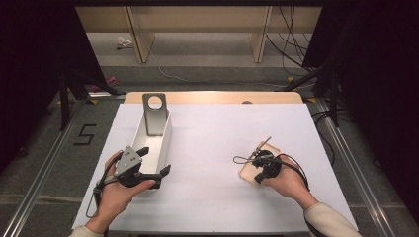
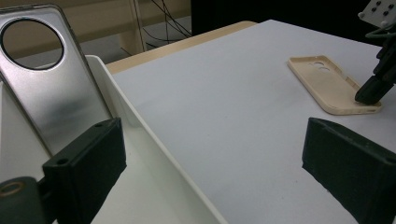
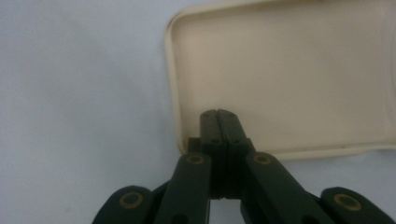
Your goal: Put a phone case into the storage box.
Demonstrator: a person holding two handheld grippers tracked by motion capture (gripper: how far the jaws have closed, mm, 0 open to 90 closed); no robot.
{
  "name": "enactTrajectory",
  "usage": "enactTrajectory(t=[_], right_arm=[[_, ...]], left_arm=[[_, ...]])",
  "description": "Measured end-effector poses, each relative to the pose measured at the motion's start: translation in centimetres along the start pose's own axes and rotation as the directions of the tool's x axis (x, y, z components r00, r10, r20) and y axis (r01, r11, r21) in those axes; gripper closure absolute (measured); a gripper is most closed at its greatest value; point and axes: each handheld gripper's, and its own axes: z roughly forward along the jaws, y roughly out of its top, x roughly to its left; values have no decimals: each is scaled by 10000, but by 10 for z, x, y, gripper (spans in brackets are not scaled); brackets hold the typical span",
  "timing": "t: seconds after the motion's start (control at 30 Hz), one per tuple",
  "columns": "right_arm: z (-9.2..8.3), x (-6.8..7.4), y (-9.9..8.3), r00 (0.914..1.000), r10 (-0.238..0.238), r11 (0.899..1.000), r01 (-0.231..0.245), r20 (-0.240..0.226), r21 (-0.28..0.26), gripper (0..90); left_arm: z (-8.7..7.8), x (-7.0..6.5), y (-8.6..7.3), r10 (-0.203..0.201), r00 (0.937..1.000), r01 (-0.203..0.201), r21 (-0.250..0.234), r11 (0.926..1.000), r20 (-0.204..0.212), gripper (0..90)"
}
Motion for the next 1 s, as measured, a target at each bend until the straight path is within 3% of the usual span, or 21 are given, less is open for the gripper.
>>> enactTrajectory(t=[0.27,1.0], right_arm=[[-5,-9,-13,9998,196,9995,-195,-36,267,900],[-14,-36,-42,9944,1046,9941,-1051,166,283,900]], left_arm=[[0,0,0,-9,10000,8,-15,10000,-21,62],[0,0,0,5,10000,-5,18,10000,-7,66]])
